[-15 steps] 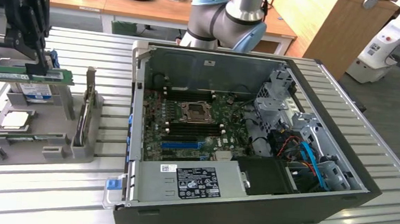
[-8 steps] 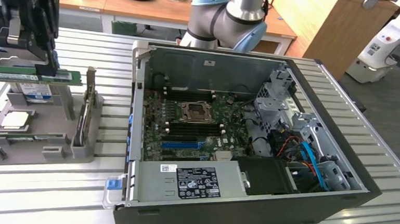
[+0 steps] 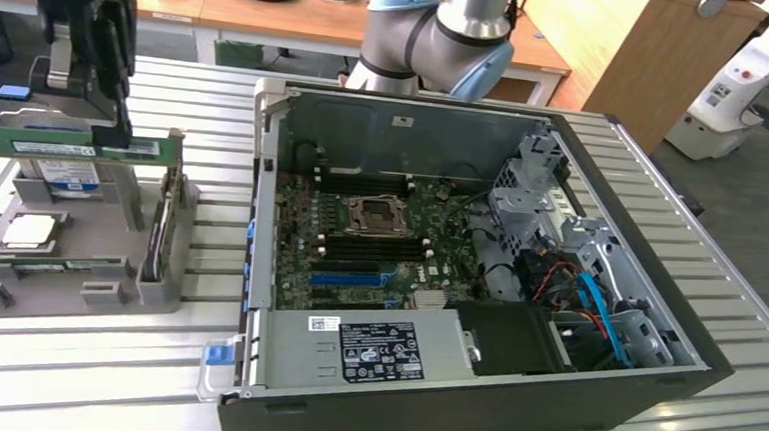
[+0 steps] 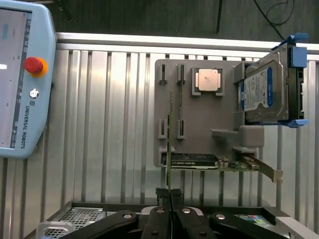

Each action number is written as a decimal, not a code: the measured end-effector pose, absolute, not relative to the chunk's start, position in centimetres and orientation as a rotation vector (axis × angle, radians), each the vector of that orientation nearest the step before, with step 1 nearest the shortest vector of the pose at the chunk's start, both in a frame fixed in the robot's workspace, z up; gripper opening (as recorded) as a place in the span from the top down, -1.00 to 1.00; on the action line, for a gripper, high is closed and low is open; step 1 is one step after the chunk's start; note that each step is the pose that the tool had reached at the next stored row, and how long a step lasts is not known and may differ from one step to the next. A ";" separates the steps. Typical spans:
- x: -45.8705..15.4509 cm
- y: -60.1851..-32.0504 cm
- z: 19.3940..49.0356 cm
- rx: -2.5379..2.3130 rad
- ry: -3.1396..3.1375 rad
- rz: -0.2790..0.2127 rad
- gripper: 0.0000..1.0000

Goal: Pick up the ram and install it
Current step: 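Pick up the ram and move it above insertion slot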

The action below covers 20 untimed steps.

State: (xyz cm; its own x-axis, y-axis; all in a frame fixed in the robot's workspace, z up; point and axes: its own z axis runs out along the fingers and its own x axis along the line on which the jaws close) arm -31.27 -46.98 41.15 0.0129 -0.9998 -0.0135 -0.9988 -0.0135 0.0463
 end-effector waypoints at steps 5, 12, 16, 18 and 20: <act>-30.2 -47.0 41.1 2.219 -2.190 -0.066 0.76; -28.8 -47.0 41.1 2.219 -2.190 -0.066 0.76; -27.9 -47.0 41.2 2.219 -2.190 -0.066 0.76; -27.5 -47.0 41.1 2.219 -2.190 -0.066 0.76; -27.0 -47.0 41.2 2.219 -2.190 -0.066 0.76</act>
